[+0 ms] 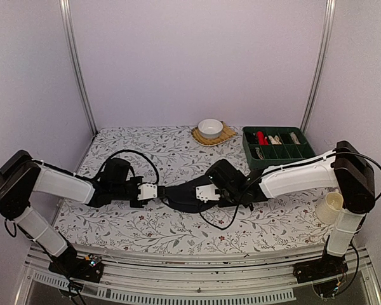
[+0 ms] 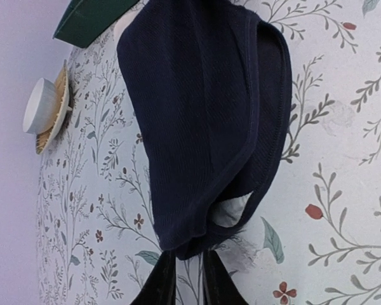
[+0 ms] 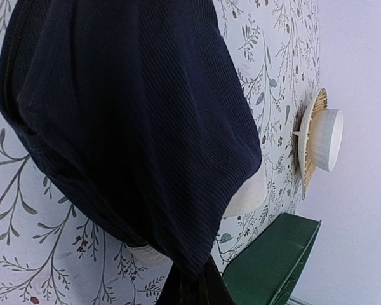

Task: Roll the underwear
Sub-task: Adjust the underwear at the center of the board.

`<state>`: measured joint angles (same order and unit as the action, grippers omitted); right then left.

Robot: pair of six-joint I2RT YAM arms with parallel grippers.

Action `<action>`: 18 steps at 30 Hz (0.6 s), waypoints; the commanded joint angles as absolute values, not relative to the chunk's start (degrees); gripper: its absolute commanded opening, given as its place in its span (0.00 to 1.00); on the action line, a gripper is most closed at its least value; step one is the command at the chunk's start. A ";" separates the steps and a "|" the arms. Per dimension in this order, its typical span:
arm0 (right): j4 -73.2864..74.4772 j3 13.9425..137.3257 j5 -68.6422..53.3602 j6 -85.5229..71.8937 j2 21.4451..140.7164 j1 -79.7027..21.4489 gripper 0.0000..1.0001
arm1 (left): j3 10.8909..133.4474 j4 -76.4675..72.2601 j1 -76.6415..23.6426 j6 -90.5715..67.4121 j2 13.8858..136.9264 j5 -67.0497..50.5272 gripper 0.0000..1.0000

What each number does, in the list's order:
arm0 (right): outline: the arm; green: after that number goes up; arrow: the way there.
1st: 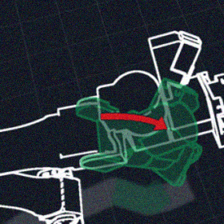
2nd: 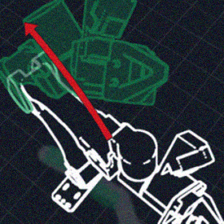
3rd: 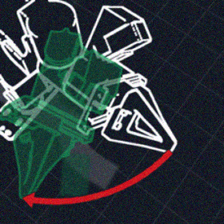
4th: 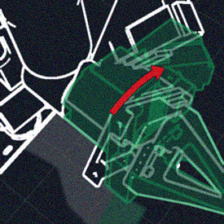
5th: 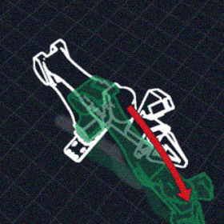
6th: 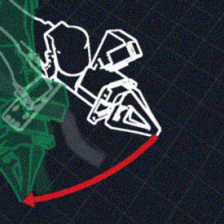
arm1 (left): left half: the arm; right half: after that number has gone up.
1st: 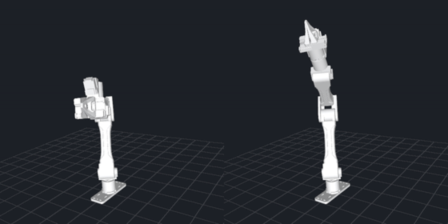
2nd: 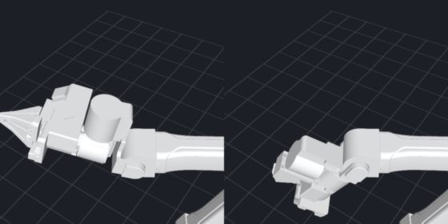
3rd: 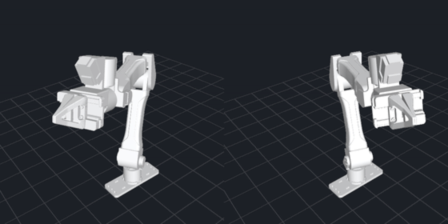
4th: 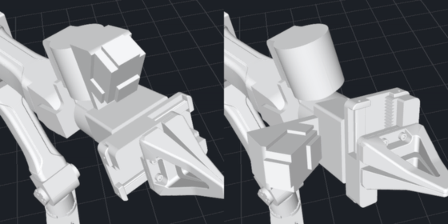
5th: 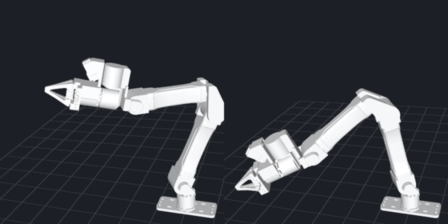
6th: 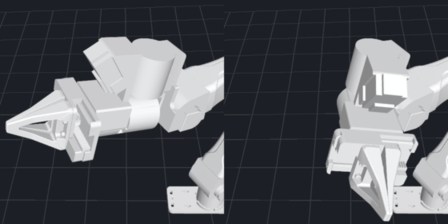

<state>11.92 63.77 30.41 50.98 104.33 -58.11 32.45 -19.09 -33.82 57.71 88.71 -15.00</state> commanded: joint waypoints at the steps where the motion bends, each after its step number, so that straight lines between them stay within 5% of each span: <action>1: 9.46 63.12 32.38 52.53 106.19 -58.17 0.02 | 34.06 -11.86 -33.55 59.15 88.18 -18.61 0.19; 16: 12.73 61.47 31.92 51.35 106.45 -58.18 0.03 | 34.08 -6.39 -33.48 60.12 83.51 -21.34 0.19; 18: 13.54 61.46 32.02 50.58 106.35 -58.17 0.14 | 34.34 -5.88 -33.40 60.12 83.35 -21.48 0.19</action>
<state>11.18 62.15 31.44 52.34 107.22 -58.11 33.08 -8.56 -33.82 59.44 84.16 -19.73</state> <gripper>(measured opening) 0.046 0.188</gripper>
